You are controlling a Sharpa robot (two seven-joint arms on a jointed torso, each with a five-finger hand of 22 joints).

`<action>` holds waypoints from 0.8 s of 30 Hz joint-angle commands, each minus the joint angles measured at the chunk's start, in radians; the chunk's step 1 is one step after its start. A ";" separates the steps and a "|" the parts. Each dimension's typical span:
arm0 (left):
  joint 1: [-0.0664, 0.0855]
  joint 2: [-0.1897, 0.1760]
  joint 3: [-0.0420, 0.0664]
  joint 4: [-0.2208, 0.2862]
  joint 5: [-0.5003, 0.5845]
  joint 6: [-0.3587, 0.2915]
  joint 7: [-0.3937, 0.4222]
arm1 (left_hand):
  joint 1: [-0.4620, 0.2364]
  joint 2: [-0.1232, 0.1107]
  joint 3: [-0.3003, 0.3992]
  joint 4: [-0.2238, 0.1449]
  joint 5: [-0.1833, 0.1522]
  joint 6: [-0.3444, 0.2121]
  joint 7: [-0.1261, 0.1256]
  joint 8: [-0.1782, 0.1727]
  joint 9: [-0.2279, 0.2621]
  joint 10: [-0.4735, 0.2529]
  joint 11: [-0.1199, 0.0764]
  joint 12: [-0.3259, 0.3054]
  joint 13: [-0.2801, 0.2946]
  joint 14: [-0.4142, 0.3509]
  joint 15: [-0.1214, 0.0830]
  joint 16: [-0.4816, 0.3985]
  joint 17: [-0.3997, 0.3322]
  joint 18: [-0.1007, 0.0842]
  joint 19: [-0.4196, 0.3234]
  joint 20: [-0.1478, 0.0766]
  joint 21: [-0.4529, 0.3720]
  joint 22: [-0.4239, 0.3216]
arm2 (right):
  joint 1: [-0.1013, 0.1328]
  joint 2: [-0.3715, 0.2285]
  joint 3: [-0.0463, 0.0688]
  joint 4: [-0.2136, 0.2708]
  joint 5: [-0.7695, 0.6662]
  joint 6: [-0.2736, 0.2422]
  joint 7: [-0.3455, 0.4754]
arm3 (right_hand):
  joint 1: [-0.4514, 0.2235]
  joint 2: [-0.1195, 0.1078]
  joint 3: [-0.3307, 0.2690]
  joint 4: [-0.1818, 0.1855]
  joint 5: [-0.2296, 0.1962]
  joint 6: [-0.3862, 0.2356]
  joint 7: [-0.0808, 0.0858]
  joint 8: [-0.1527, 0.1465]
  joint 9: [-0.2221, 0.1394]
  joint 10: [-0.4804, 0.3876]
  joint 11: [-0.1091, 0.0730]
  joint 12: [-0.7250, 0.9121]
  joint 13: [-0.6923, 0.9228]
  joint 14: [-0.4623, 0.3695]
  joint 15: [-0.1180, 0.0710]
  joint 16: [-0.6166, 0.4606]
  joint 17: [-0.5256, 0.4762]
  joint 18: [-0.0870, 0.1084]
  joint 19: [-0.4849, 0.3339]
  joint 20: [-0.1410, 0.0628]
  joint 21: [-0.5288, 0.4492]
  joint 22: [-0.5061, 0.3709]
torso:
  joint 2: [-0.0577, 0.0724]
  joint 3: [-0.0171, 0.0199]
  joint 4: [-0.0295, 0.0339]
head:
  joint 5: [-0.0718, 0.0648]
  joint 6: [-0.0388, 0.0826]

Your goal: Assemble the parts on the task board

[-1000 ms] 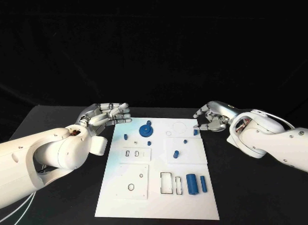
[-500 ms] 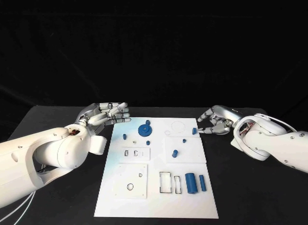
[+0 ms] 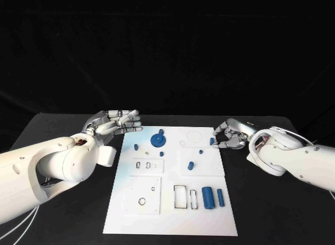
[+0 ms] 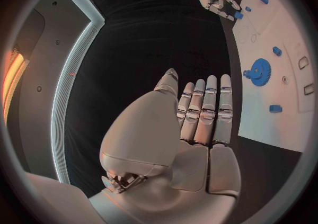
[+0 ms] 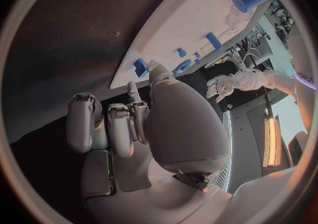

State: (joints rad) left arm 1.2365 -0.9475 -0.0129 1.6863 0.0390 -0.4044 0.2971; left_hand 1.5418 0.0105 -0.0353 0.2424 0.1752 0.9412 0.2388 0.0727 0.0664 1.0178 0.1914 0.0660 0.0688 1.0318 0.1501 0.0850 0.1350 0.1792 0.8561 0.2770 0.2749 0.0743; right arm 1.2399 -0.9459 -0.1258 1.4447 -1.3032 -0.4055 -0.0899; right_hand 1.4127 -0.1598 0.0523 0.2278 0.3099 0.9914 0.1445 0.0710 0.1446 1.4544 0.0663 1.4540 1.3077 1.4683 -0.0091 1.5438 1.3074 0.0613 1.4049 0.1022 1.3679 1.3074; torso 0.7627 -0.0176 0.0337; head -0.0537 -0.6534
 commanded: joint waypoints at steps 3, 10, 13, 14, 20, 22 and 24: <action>0.001 0.000 0.001 0.003 0.002 0.018 0.004 | 0.004 0.003 0.006 0.002 0.002 -0.007 0.002 -0.005 0.000 -0.005 -0.001 -0.002 -0.001 -0.006 0.001 -0.005 0.002 0.004 -0.007 0.001 -0.005 -0.001 | -0.003 0.009 0.000 -0.006 -0.023 0.001 -0.010 | 0.000 0.017 -0.005 0.000 0.007 0.011 0.002 0.001 0.003 0.010 -0.001 0.009 0.135 0.092 0.004 0.007 0.224 -0.004 0.010 0.001 0.010 0.070 | -0.001 0.0002 0.0000 | 0.000 -0.002; 0.001 0.000 0.001 0.003 0.002 0.018 0.004 | 0.004 0.003 0.006 0.002 0.002 -0.007 0.002 -0.005 0.000 -0.005 -0.001 -0.002 -0.001 -0.006 0.001 -0.005 0.002 0.004 -0.007 0.001 -0.005 -0.001 | -0.005 0.019 0.000 -0.013 -0.024 -0.001 -0.013 | 0.005 0.033 0.001 0.000 0.008 0.031 -0.001 0.008 0.007 0.018 -0.004 0.016 0.142 0.094 0.002 0.010 0.230 -0.006 0.019 0.000 0.019 0.081 | -0.001 0.0010 -0.0011 | 0.001 -0.002; 0.001 -0.001 0.001 0.003 0.002 0.018 0.004 | 0.004 0.003 0.006 0.002 0.002 -0.007 0.002 -0.005 0.000 -0.005 -0.001 -0.002 -0.001 -0.006 0.001 -0.005 0.002 0.004 -0.007 0.001 -0.005 -0.001 | -0.005 0.023 0.000 -0.016 -0.024 0.000 -0.015 | 0.010 0.051 0.008 0.000 0.007 0.055 -0.004 0.018 0.012 0.023 -0.007 0.020 0.148 0.095 0.000 0.012 0.234 -0.008 0.026 -0.002 0.027 0.089 | -0.001 0.0009 -0.0004 | 0.001 -0.002; 0.001 -0.001 0.001 0.003 0.002 0.017 0.004 | 0.004 0.003 0.006 0.002 0.002 -0.007 0.002 -0.005 0.000 -0.005 -0.001 -0.002 -0.001 -0.006 0.001 -0.005 0.002 0.004 -0.007 0.001 -0.005 -0.001 | -0.005 0.024 0.000 -0.017 -0.024 0.001 -0.016 | 0.012 0.055 0.010 -0.001 0.007 0.060 -0.005 0.020 0.013 0.024 -0.008 0.022 0.149 0.095 -0.001 0.012 0.235 -0.009 0.028 -0.002 0.028 0.091 | -0.001 0.0009 -0.0005 | 0.002 -0.001; 0.001 -0.001 0.001 0.003 0.002 0.017 0.003 | 0.004 0.003 0.006 0.002 0.002 -0.007 0.002 -0.005 0.000 -0.005 -0.001 -0.002 -0.001 -0.006 0.001 -0.005 0.002 0.004 -0.007 0.001 -0.005 -0.001 | -0.006 0.030 0.000 -0.020 -0.024 0.006 -0.017 | 0.017 0.062 0.015 -0.003 0.006 0.069 -0.008 0.024 0.015 0.029 -0.011 0.026 0.154 0.096 -0.003 0.015 0.240 -0.011 0.033 -0.004 0.034 0.097 | 0.000 0.0008 0.0001 | 0.001 -0.004; 0.001 -0.002 0.001 0.003 0.002 0.017 0.003 | 0.004 0.003 0.006 0.002 0.002 -0.007 0.002 -0.005 0.000 -0.005 -0.001 -0.002 -0.001 -0.006 0.001 -0.005 0.002 0.004 -0.007 0.001 -0.005 -0.001 | -0.007 0.032 0.000 -0.021 -0.024 0.007 -0.018 | 0.017 0.062 0.015 -0.003 0.006 0.069 -0.008 0.024 0.015 0.029 -0.011 0.026 0.154 0.096 -0.003 0.015 0.240 -0.011 0.033 -0.004 0.034 0.097 | 0.000 0.0009 -0.0002 | 0.001 -0.004; 0.001 -0.002 0.001 0.004 0.002 0.017 0.002 | 0.004 0.003 0.006 0.002 0.002 -0.007 0.002 -0.005 0.000 -0.005 -0.001 -0.002 -0.001 -0.006 0.001 -0.005 0.002 0.004 -0.007 0.001 -0.005 -0.001 | -0.007 0.035 0.000 -0.023 -0.024 0.008 -0.019 | 0.017 0.062 0.015 -0.004 0.006 0.069 -0.009 0.024 0.015 0.029 -0.011 0.026 0.154 0.097 -0.003 0.016 0.242 -0.011 0.034 -0.004 0.036 0.099 | -0.001 0.0012 -0.0007 | 0.002 -0.005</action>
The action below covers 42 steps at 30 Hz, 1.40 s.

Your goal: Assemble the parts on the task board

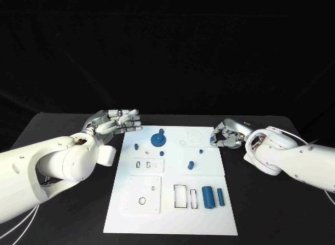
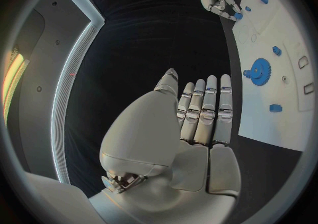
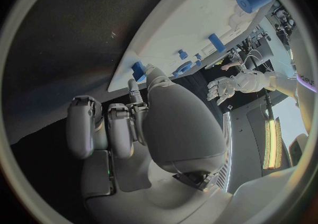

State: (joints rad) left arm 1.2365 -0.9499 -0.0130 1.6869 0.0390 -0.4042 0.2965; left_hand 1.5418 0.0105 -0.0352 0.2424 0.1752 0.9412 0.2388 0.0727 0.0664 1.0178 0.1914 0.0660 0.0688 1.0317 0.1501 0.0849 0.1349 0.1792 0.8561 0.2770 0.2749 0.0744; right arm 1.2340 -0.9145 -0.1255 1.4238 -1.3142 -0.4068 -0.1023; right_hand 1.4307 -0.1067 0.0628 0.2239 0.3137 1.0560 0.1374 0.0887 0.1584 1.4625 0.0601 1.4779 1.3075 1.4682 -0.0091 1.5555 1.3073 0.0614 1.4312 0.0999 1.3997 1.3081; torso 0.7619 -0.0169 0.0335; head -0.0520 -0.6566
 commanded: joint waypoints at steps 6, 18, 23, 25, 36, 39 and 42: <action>0.001 0.000 0.001 0.003 0.002 0.016 0.000 | 0.005 0.002 0.008 0.001 0.002 -0.007 0.002 -0.005 0.000 -0.006 -0.002 -0.001 -0.001 -0.006 0.001 -0.006 0.002 0.004 -0.008 0.001 -0.006 -0.002 | -0.002 0.007 0.000 -0.006 -0.013 0.011 -0.010 | 0.000 0.008 0.004 -0.001 0.002 0.003 -0.001 0.005 0.001 0.020 -0.005 0.001 0.154 0.097 -0.004 0.004 0.242 -0.011 0.008 -0.002 0.004 0.098 | 0.000 0.0001 0.0000 | 0.000 -0.002; 0.001 0.000 0.001 0.003 0.002 0.017 -0.001 | 0.005 0.002 0.008 0.001 0.002 -0.007 0.002 -0.005 0.000 -0.006 -0.002 -0.001 -0.001 -0.006 0.001 -0.006 0.002 0.004 -0.008 0.001 -0.006 -0.002 | -0.005 0.016 0.000 -0.017 -0.014 0.016 -0.013 | 0.004 0.010 0.006 -0.004 0.003 0.005 -0.002 0.005 0.001 0.022 -0.005 0.003 0.156 0.097 -0.004 0.005 0.244 -0.012 0.010 -0.003 0.007 0.101 | 0.000 0.0010 0.0002 | 0.001 -0.005; 0.001 0.000 0.001 0.003 0.002 0.018 -0.001 | 0.005 0.002 0.008 0.001 0.002 -0.007 0.002 -0.005 0.000 -0.006 -0.002 -0.001 -0.001 -0.006 0.001 -0.006 0.002 0.004 -0.008 0.001 -0.006 -0.002 | -0.007 0.021 0.000 -0.023 -0.015 0.016 -0.013 | 0.009 0.015 0.010 -0.007 0.002 0.012 -0.005 0.007 0.002 0.024 -0.007 0.005 0.158 0.098 -0.006 0.007 0.246 -0.013 0.013 -0.004 0.010 0.105 | 0.000 0.0013 -0.0003 | 0.001 -0.007; 0.001 0.000 0.001 0.003 0.002 0.018 -0.002 | 0.005 0.002 0.008 0.001 0.002 -0.007 0.002 -0.005 0.000 -0.006 -0.002 -0.001 -0.001 -0.006 0.001 -0.006 0.002 0.004 -0.008 0.001 -0.006 -0.002 | -0.008 0.023 0.000 -0.025 -0.015 0.016 -0.012 | 0.011 0.019 0.013 -0.009 0.002 0.016 -0.006 0.009 0.003 0.025 -0.009 0.006 0.159 0.098 -0.007 0.007 0.248 -0.013 0.014 -0.005 0.011 0.107 | 0.000 0.0014 -0.0002 | 0.001 -0.007; 0.001 0.001 0.001 0.001 0.002 0.018 -0.002 | 0.005 0.002 0.008 0.001 0.002 -0.007 0.002 -0.005 0.000 -0.006 -0.002 -0.001 -0.001 -0.006 0.001 -0.006 0.002 0.004 -0.008 0.001 -0.006 -0.002 | -0.015 0.030 0.000 -0.031 -0.017 0.005 -0.010 | 0.027 0.037 0.029 -0.022 -0.001 0.037 -0.016 0.017 0.007 0.034 -0.017 0.015 0.169 0.101 -0.014 0.013 0.258 -0.017 0.024 -0.011 0.023 0.120 | 0.001 0.0008 0.0007 | 0.002 -0.013; 0.001 0.001 0.001 0.001 0.002 0.019 -0.002 | 0.005 0.002 0.008 0.001 0.002 -0.007 0.002 -0.005 0.000 -0.006 -0.002 -0.001 -0.001 -0.006 0.001 -0.006 0.002 0.004 -0.008 0.001 -0.006 -0.002 | -0.016 0.030 0.000 -0.028 -0.017 -0.014 -0.007 | 0.029 0.044 0.033 -0.024 -0.004 0.045 -0.019 0.020 0.008 0.038 -0.020 0.018 0.173 0.102 -0.016 0.014 0.261 -0.018 0.029 -0.013 0.029 0.126 | 0.000 0.0007 0.0001 | 0.003 -0.014; 0.001 0.001 0.001 0.001 0.002 0.019 -0.003 | 0.005 0.002 0.008 0.001 0.002 -0.007 0.002 -0.005 0.000 -0.006 -0.002 -0.001 -0.001 -0.006 0.001 -0.006 0.002 0.004 -0.008 0.001 -0.006 -0.002 | -0.016 0.027 0.000 -0.021 -0.017 -0.041 -0.003 | 0.030 0.050 0.037 -0.026 -0.005 0.055 -0.024 0.025 0.010 0.045 -0.024 0.025 0.182 0.103 -0.019 0.015 0.263 -0.022 0.038 -0.015 0.040 0.137 | 0.000 0.0015 0.0009 | 0.004 -0.016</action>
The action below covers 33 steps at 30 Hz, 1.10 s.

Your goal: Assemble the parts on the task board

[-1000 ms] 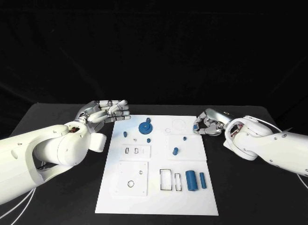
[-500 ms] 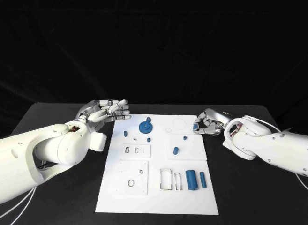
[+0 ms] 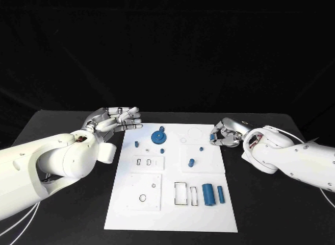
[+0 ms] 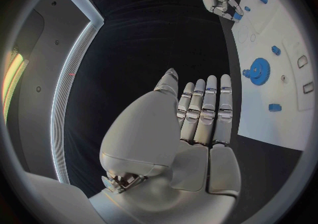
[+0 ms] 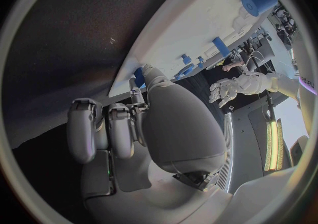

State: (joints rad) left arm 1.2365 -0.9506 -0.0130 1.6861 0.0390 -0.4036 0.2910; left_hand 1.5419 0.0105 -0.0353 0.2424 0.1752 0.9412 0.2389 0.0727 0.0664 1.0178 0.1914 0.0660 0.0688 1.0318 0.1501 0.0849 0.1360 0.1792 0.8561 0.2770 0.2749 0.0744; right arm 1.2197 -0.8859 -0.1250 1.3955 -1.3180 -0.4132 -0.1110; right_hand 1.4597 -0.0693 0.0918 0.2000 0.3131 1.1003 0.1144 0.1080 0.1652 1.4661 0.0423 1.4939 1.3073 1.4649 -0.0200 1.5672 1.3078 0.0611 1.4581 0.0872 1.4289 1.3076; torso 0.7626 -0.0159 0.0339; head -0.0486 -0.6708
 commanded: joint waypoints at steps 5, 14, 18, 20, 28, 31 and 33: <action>0.001 0.002 0.001 0.000 0.002 0.023 0.004 | 0.005 0.002 0.008 0.001 0.002 -0.007 0.002 -0.005 0.000 -0.006 -0.002 -0.001 -0.001 -0.006 0.001 -0.006 0.001 0.004 -0.008 0.001 -0.006 -0.002 | -0.001 -0.014 0.001 0.028 -0.016 -0.058 0.000 | 0.004 0.032 0.024 -0.009 -0.068 0.025 -0.011 0.013 0.008 0.050 -0.015 0.017 0.192 0.106 -0.017 0.004 0.263 -0.024 0.017 -0.011 0.018 0.147 | -0.001 0.0001 0.0008 | 0.003 -0.003; 0.001 0.004 0.000 -0.008 0.002 0.025 0.003 | 0.005 0.002 0.009 0.001 0.002 -0.008 0.002 -0.005 0.000 -0.007 -0.001 -0.001 -0.001 -0.007 0.002 -0.006 0.002 0.004 -0.009 0.001 -0.006 -0.002 | 0.026 -0.028 0.006 0.128 -0.048 -0.070 -0.049 | 0.000 0.038 0.030 -0.009 -0.081 0.030 -0.013 0.015 0.009 0.053 -0.017 0.020 0.196 0.106 -0.019 0.004 0.263 -0.026 0.022 -0.014 0.024 0.153 | -0.006 -0.0001 -0.0022 | 0.019 -0.009; 0.001 0.005 0.000 -0.014 0.002 0.025 0.003 | 0.005 0.002 0.009 0.001 0.002 -0.008 0.002 -0.005 0.000 -0.007 -0.001 -0.001 -0.001 -0.007 0.002 -0.007 0.002 0.004 -0.009 0.001 -0.006 -0.002 | 0.040 0.000 0.007 0.183 -0.100 -0.085 -0.102 | 0.001 0.042 0.034 -0.010 -0.083 0.031 -0.015 0.016 0.010 0.054 -0.019 0.021 0.197 0.106 -0.020 0.004 0.263 -0.028 0.027 -0.014 0.031 0.159 | -0.009 -0.0008 -0.0036 | 0.026 -0.011; 0.001 0.007 -0.001 -0.017 0.002 0.025 0.004 | 0.005 0.002 0.009 0.001 0.002 -0.008 0.002 -0.005 0.000 -0.007 -0.001 -0.001 -0.001 -0.007 0.002 -0.007 0.002 0.004 -0.009 0.001 -0.006 -0.002 | 0.044 0.023 0.007 0.202 -0.117 -0.087 -0.122 | 0.001 0.042 0.035 -0.011 -0.084 0.032 -0.015 0.017 0.010 0.054 -0.019 0.021 0.197 0.106 -0.020 0.004 0.263 -0.028 0.028 -0.014 0.032 0.160 | -0.011 -0.0012 -0.0029 | 0.031 -0.013; 0.001 0.014 -0.001 -0.021 0.002 0.025 0.004 | 0.006 0.001 0.010 0.000 0.002 -0.008 0.002 -0.005 0.000 -0.007 -0.001 -0.001 -0.001 -0.007 0.002 -0.007 0.002 0.004 -0.009 0.001 -0.006 -0.002 | 0.037 0.124 0.003 0.237 -0.204 -0.080 -0.166 | -0.001 0.042 0.036 -0.011 -0.087 0.035 -0.016 0.019 0.011 0.054 -0.020 0.021 0.197 0.106 -0.021 0.004 0.263 -0.025 0.022 -0.015 0.024 0.153 | -0.010 -0.0042 0.0061 | 0.037 -0.018; 0.001 0.015 -0.001 -0.020 0.002 0.025 0.006 | 0.009 0.000 0.011 -0.002 0.002 -0.009 0.002 -0.005 0.000 -0.008 -0.001 -0.001 -0.001 -0.007 0.002 -0.007 0.002 0.004 -0.009 0.002 -0.007 -0.002 | 0.021 0.159 0.000 0.231 -0.241 -0.079 -0.174 | -0.002 0.041 0.036 -0.011 -0.088 0.036 -0.017 0.019 0.012 0.052 -0.020 0.019 0.195 0.106 -0.021 0.004 0.263 -0.024 0.019 -0.015 0.020 0.150 | -0.011 -0.0043 0.0057 | 0.039 -0.021; 0.001 0.015 -0.001 -0.019 0.001 0.024 0.008 | 0.012 0.000 0.012 -0.004 0.001 -0.009 0.002 -0.005 0.000 -0.008 -0.001 -0.001 -0.001 -0.008 0.002 -0.008 0.002 0.004 -0.010 0.002 -0.007 -0.002 | 0.009 0.183 -0.001 0.224 -0.263 -0.075 -0.178 | -0.005 0.039 0.035 -0.011 -0.090 0.036 -0.017 0.019 0.012 0.052 -0.020 0.019 0.195 0.106 -0.021 0.004 0.263 -0.024 0.018 -0.016 0.019 0.149 | -0.009 -0.0039 0.0042 | 0.041 -0.021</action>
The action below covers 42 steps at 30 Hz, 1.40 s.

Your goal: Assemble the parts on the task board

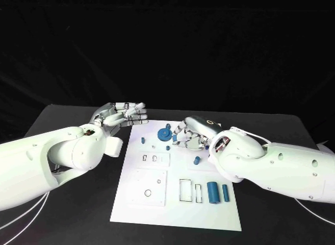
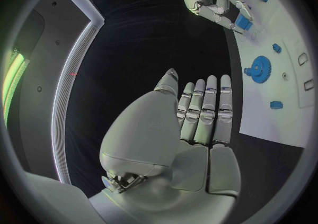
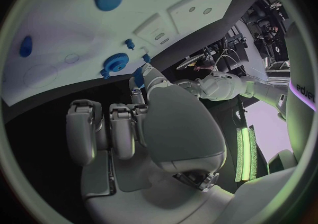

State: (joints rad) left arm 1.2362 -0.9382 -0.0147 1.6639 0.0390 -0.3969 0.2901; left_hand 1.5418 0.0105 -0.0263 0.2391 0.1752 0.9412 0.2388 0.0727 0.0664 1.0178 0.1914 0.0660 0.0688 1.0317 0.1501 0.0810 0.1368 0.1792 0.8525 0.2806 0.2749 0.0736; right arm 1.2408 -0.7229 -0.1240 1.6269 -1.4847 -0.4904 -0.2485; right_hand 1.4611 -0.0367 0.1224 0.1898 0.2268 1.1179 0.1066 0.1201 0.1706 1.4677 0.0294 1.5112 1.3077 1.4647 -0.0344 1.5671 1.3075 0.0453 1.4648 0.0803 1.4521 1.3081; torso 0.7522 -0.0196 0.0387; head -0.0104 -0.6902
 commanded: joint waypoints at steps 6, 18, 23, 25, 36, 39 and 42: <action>0.001 0.003 0.001 0.000 0.001 0.015 0.007 | 0.012 0.000 0.004 -0.001 0.001 -0.009 0.002 -0.005 0.000 -0.008 -0.001 -0.001 -0.001 -0.008 0.002 -0.004 0.002 0.004 -0.006 -0.002 -0.007 -0.001 | -0.039 0.075 -0.006 -0.021 -0.136 0.016 -0.052 | -0.009 0.004 0.004 0.000 -0.006 0.017 -0.009 0.007 0.006 0.051 -0.008 0.001 0.194 0.106 -0.007 0.004 0.263 -0.008 0.010 -0.009 -0.006 0.147 | 0.002 0.0029 -0.0002 | 0.015 -0.009; 0.001 0.004 0.001 0.004 -0.001 0.014 0.004 | 0.013 -0.001 0.004 -0.002 0.000 -0.009 0.002 -0.005 0.000 -0.008 -0.001 -0.001 0.000 -0.008 0.002 -0.005 0.002 0.004 -0.007 -0.002 -0.007 -0.001 | -0.065 0.132 -0.012 -0.044 -0.164 0.055 -0.078 | -0.012 0.000 0.003 0.000 -0.008 0.016 -0.008 0.006 0.006 0.050 -0.007 0.001 0.194 0.106 -0.007 0.004 0.263 -0.007 0.009 -0.010 -0.007 0.146 | 0.001 0.0012 -0.0001 | 0.025 -0.017; 0.001 0.005 0.001 0.004 -0.001 0.015 0.004 | 0.013 -0.001 0.004 -0.002 -0.001 -0.009 0.002 -0.005 0.000 -0.008 -0.001 -0.001 0.000 -0.009 0.002 -0.005 0.002 0.004 -0.007 -0.001 -0.007 -0.001 | -0.074 0.148 -0.013 -0.054 -0.166 0.078 -0.085 | -0.014 -0.001 0.002 0.000 -0.009 0.015 -0.008 0.006 0.006 0.050 -0.007 0.001 0.193 0.106 -0.007 0.004 0.263 -0.007 0.009 -0.010 -0.008 0.146 | 0.002 0.0007 0.0015 | 0.024 -0.019; 0.001 0.004 0.001 0.004 -0.001 0.015 0.004 | 0.013 -0.001 0.004 -0.002 -0.001 -0.009 0.002 -0.005 0.000 -0.008 -0.001 -0.001 0.000 -0.009 0.002 -0.005 0.002 0.004 -0.007 -0.001 -0.007 -0.001 | -0.076 0.152 -0.014 -0.058 -0.167 0.086 -0.086 | -0.014 -0.001 0.002 0.000 -0.009 0.015 -0.008 0.006 0.006 0.050 -0.007 0.001 0.193 0.106 -0.007 0.004 0.263 -0.007 0.009 -0.010 -0.008 0.146 | 0.002 0.0008 0.0011 | 0.024 -0.020; 0.001 0.004 0.001 0.005 -0.001 0.016 0.003 | 0.013 -0.002 0.004 -0.002 -0.001 -0.009 0.003 -0.005 0.000 -0.008 -0.001 -0.001 0.000 -0.009 0.002 -0.006 0.002 0.004 -0.008 -0.001 -0.008 -0.002 | -0.083 0.166 -0.015 -0.065 -0.174 0.114 -0.089 | -0.018 -0.004 0.001 0.001 -0.010 0.013 -0.007 0.005 0.006 0.049 -0.007 0.000 0.193 0.106 -0.007 0.004 0.263 -0.007 0.008 -0.010 -0.008 0.146 | 0.001 0.0005 0.0007 | 0.023 -0.023; 0.001 0.003 0.001 0.006 -0.001 0.016 0.003 | 0.013 -0.002 0.004 -0.002 -0.001 -0.009 0.003 -0.005 0.000 -0.008 -0.001 -0.001 0.000 -0.009 0.002 -0.006 0.002 0.004 -0.008 -0.001 -0.008 -0.002 | -0.084 0.167 -0.015 -0.070 -0.175 0.123 -0.092 | -0.020 -0.005 0.000 0.001 -0.011 0.012 -0.007 0.005 0.006 0.049 -0.006 0.000 0.193 0.106 -0.007 0.004 0.263 -0.007 0.008 -0.010 -0.008 0.146 | 0.001 0.0003 0.0009 | 0.023 -0.023; 0.001 0.002 0.001 0.006 -0.001 0.016 0.003 | 0.013 -0.002 0.004 -0.002 -0.001 -0.009 0.003 -0.005 0.000 -0.008 -0.001 -0.001 0.000 -0.009 0.002 -0.006 0.002 0.004 -0.008 -0.001 -0.008 -0.002 | -0.084 0.167 -0.015 -0.073 -0.178 0.128 -0.096 | -0.022 -0.006 0.000 0.002 -0.012 0.011 -0.006 0.004 0.006 0.049 -0.006 0.000 0.193 0.106 -0.006 0.004 0.263 -0.007 0.008 -0.010 -0.008 0.146 | 0.001 0.0004 0.0003 | 0.022 -0.023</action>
State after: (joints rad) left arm 1.2362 -0.9365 -0.0147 1.6668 0.0386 -0.3969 0.2891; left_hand 1.5458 0.0066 -0.0259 0.2386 0.1752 0.9412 0.2388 0.0727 0.0664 1.0178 0.1914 0.0660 0.0688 1.0283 0.1536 0.0810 0.1371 0.1792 0.8525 0.2805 0.2708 0.0729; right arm 1.1580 -0.5574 -0.1387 1.5556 -1.6418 -0.3957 -0.3319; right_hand 1.4500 -0.0477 0.1214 0.1894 0.2203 1.1201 0.1087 0.1239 0.1748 1.4677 0.0296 1.5102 1.3074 1.4647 -0.0343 1.5670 1.3081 0.0453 1.4683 0.0768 1.4485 1.3076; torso 0.7533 -0.0190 0.0391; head 0.0126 -0.7135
